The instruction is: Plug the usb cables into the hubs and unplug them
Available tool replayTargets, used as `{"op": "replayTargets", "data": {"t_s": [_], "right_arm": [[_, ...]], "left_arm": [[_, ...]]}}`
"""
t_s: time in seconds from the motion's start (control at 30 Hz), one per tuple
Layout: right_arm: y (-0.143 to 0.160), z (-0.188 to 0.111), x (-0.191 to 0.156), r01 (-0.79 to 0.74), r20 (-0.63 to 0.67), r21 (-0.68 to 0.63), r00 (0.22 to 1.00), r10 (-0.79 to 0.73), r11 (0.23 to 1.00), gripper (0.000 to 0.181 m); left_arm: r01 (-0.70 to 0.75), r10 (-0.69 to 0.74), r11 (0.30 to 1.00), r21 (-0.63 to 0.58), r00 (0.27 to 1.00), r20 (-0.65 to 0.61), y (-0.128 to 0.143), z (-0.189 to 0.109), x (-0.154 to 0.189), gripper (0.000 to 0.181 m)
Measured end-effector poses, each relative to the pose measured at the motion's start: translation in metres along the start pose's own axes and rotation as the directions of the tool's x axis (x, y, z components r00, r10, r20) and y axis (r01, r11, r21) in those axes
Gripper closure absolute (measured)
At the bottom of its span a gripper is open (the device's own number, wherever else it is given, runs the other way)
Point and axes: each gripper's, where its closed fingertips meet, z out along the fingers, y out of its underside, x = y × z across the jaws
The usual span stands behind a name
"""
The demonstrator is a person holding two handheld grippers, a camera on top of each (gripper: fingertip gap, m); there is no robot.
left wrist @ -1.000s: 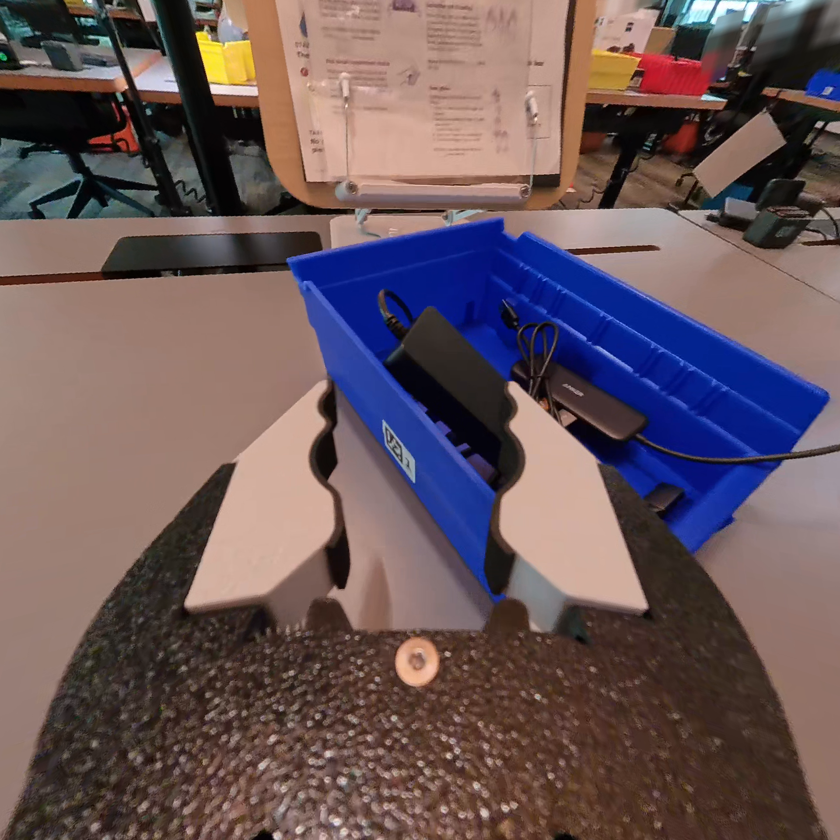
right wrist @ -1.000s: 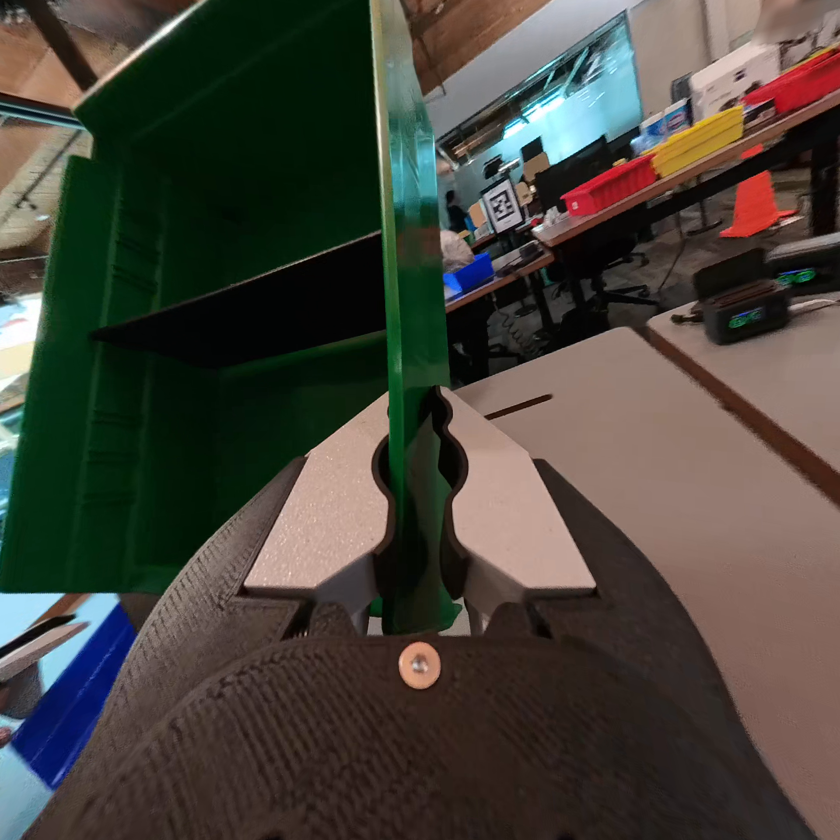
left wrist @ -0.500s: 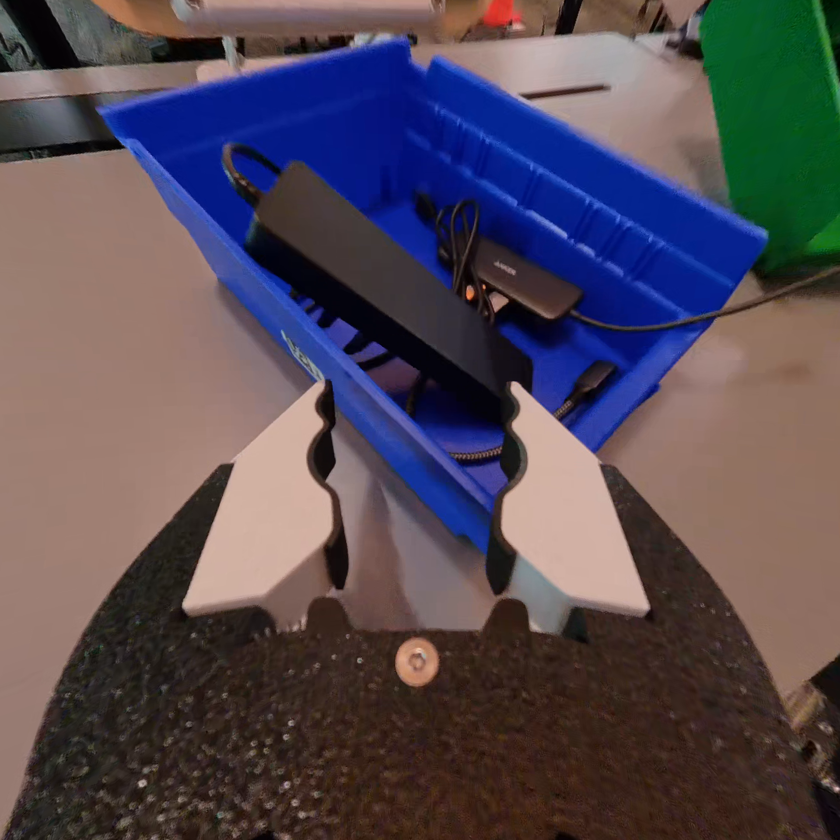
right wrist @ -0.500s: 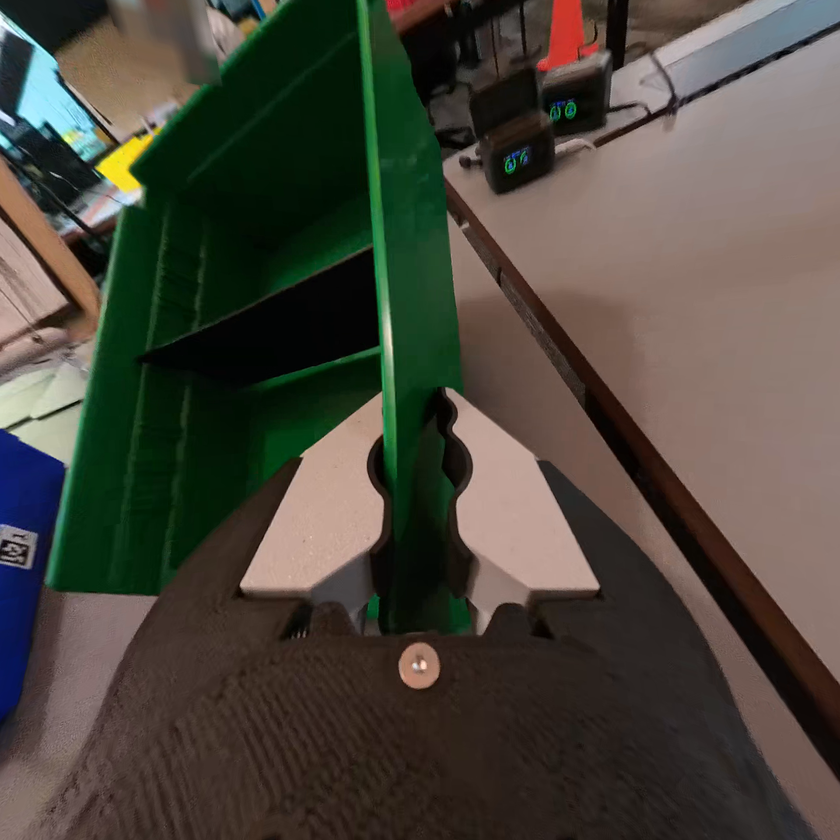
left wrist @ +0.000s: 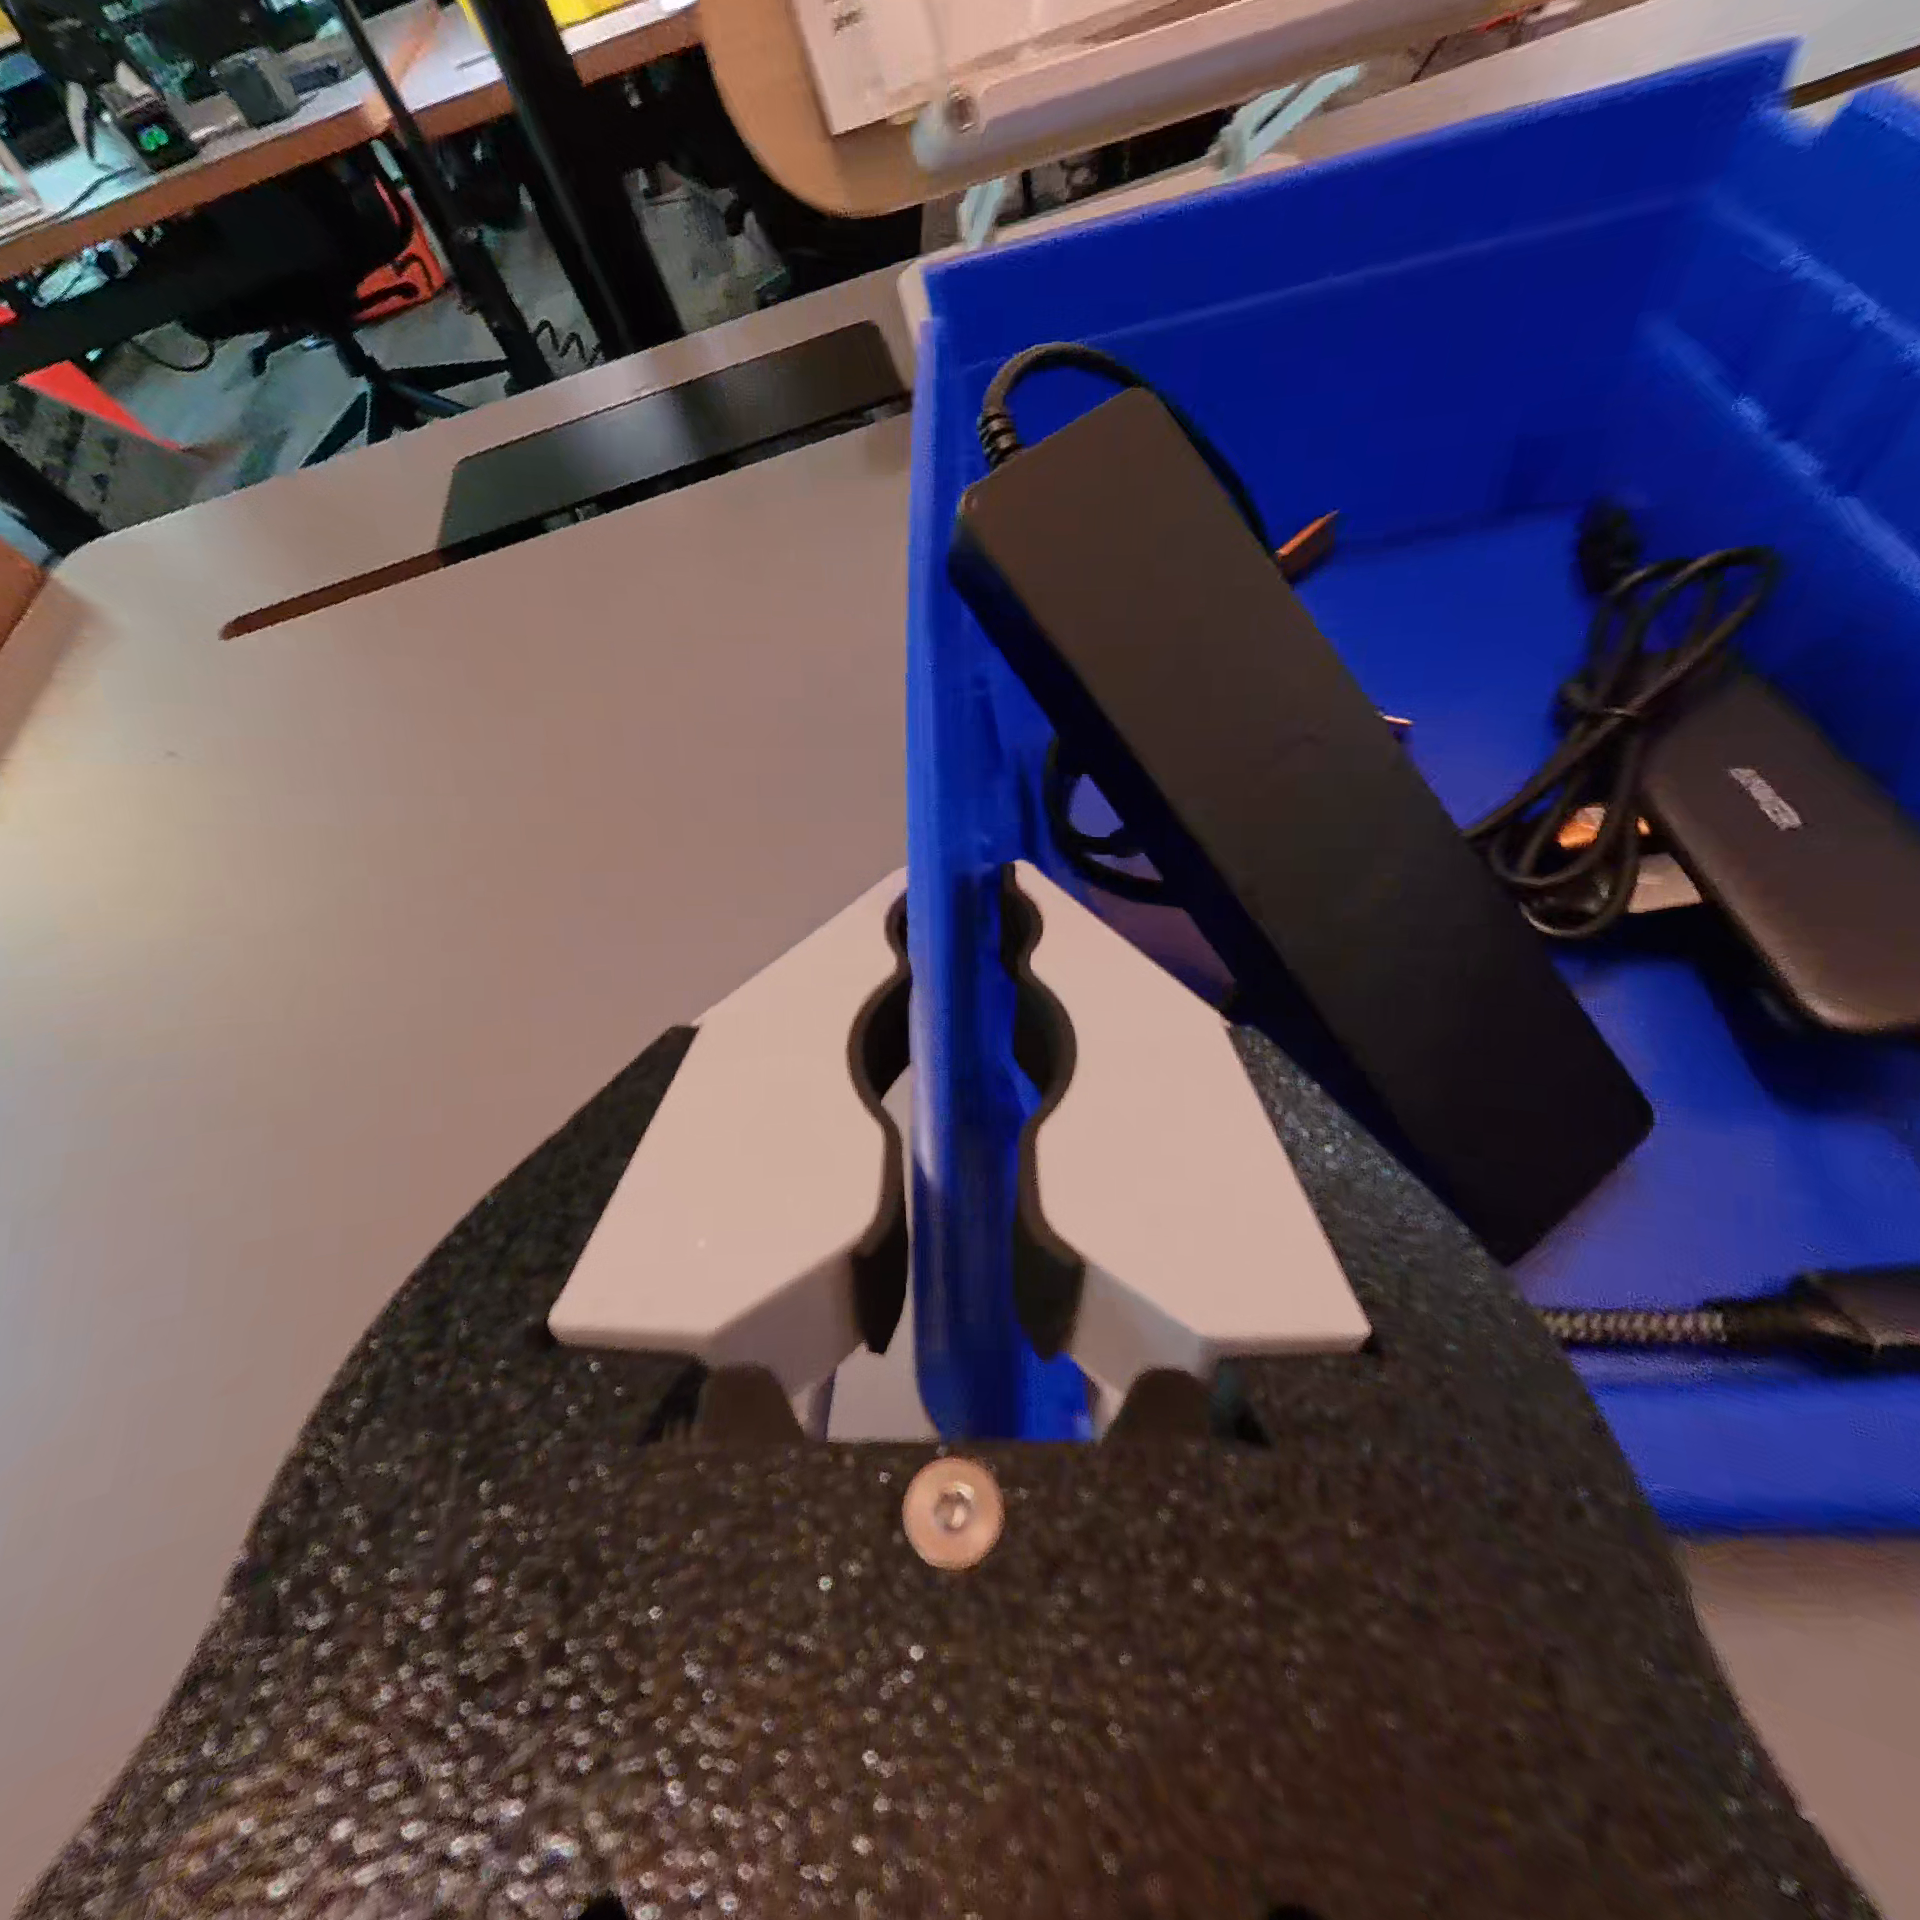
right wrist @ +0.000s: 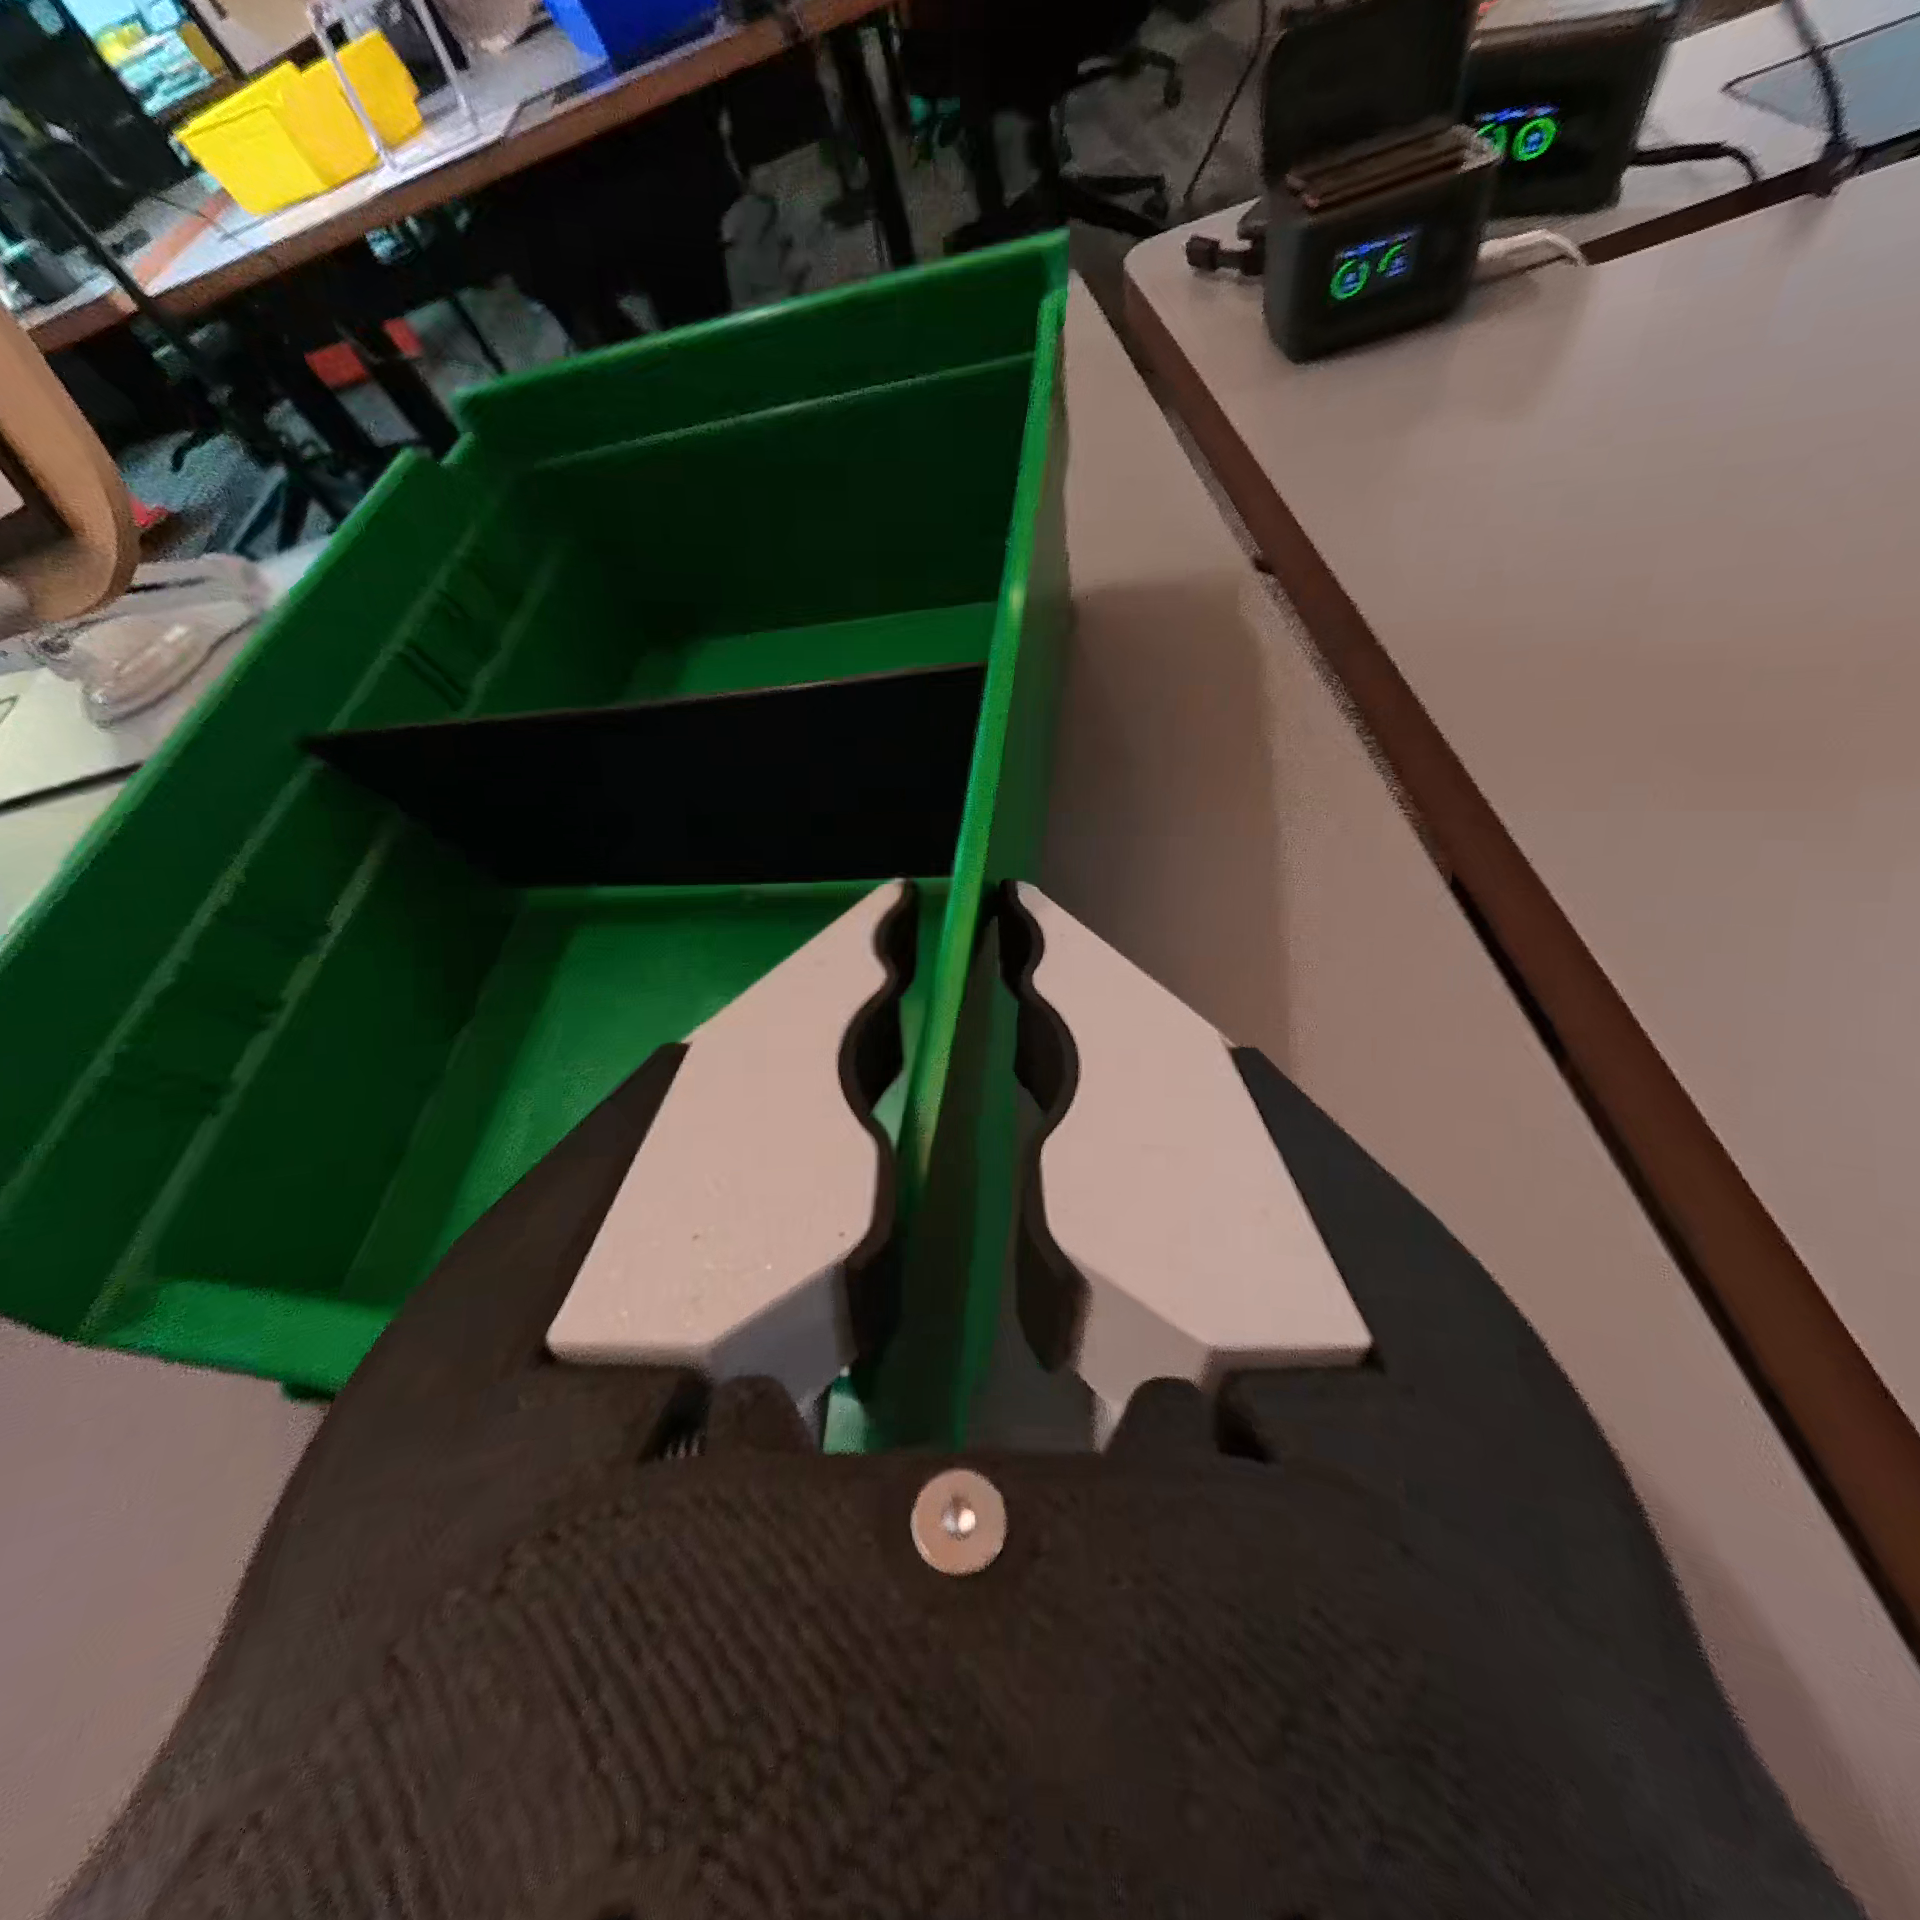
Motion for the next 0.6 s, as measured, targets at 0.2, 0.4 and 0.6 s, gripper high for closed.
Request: {"op": "replayTargets", "data": {"t_s": [0.2,0.4,0.6], "right_arm": [[-0.025,-0.033,-0.031,0.138,-0.063,0.14,0.989,-0.131,0.98,0.129],[-0.034,-0.057,-0.113,0.385,-0.059,0.211,0.922,-0.382,0.898,0.118],[-0.001,-0.049,-0.252,0.389,0.293,0.32,0.826,-0.481,0.864,0.122]], "left_arm": [[0.109,-0.109,0.994,0.006,0.989,0.101,0.018,-0.005,-0.075,0.169],[0.193,-0.189,0.981,0.001,0.961,0.204,0.028,0.007,-0.147,0.172],[0.159,-0.139,0.986,-0.043,0.944,0.298,0.028,0.038,-0.206,0.163]]}}
